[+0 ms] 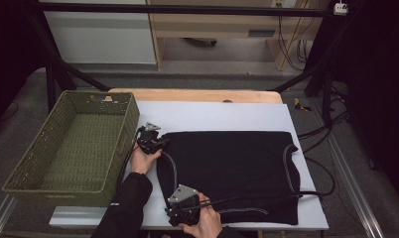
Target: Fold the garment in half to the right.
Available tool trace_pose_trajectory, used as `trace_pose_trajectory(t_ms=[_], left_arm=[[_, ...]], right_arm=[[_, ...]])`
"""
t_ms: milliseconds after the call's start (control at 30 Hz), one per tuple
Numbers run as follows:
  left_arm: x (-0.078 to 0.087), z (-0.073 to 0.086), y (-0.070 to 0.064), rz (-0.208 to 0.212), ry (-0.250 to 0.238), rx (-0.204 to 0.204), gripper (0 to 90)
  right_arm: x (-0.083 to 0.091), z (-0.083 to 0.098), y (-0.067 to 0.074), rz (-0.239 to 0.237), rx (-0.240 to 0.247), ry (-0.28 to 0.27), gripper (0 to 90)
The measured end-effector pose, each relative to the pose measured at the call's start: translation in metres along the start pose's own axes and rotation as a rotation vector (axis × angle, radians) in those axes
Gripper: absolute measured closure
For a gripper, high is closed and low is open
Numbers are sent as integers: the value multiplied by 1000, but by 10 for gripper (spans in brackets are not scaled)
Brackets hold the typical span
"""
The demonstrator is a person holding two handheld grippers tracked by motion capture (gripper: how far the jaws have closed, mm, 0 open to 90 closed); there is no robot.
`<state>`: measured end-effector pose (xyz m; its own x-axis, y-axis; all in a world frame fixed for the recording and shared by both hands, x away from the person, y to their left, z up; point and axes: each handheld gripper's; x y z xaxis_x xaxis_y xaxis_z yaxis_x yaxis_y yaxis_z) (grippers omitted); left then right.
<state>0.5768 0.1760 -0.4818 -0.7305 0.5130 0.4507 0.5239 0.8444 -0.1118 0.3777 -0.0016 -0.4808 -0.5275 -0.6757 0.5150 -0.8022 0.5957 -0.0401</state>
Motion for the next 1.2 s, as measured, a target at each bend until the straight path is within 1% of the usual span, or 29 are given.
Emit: trace_pose_trajectory(t_ms=[133, 200, 267, 367, 433, 600, 700, 800, 833, 1067, 1167, 1200], left_arm=[[0, 0, 0, 0, 1, 8, 798], [0, 0, -1, -2, 2, 7, 802], [0, -1, -1, -4, 5, 9, 805], [0, -1, -1, -4, 6, 14, 809], [0, -1, 0, -3, 7, 25, 809], [0, -1, 1, -3, 9, 51, 811], [1, -2, 1, -4, 12, 60, 812], [1, -3, 2, -3, 17, 86, 819], [1, -3, 3, -2, 17, 90, 821], [6, -8, 3, 0, 7, 88, 830], [9, -11, 3, -1, 10, 83, 832], [11, -13, 3, -1, 10, 79, 832]], right_arm=[[1, -1, -1, 2, 0, 7, 473], [2, -2, -3, 12, 1, 18, 562], [3, -3, -4, 22, 3, 23, 624], [3, -3, -7, 35, 2, 24, 699], [4, -2, -8, 35, -11, 18, 724], [4, -2, -10, 35, -18, 16, 754], [4, -1, -14, 25, -51, 2, 761], [5, -1, -20, -4, -100, -2, 764], [5, -1, -21, -14, -109, 2, 765], [7, -6, -27, -45, -148, 21, 769], [9, -8, -28, -60, -165, 15, 770], [10, -9, -29, -63, -177, 12, 770]])
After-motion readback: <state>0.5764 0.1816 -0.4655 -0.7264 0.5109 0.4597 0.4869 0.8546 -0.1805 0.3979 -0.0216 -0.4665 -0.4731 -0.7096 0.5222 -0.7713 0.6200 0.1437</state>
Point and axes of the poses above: each handheld gripper's, and its own axes: x roughly backward along the jaws, z roughly out of its underside, y roughly to its left, and after that the axes turned 14 degrees about -y, right-handed
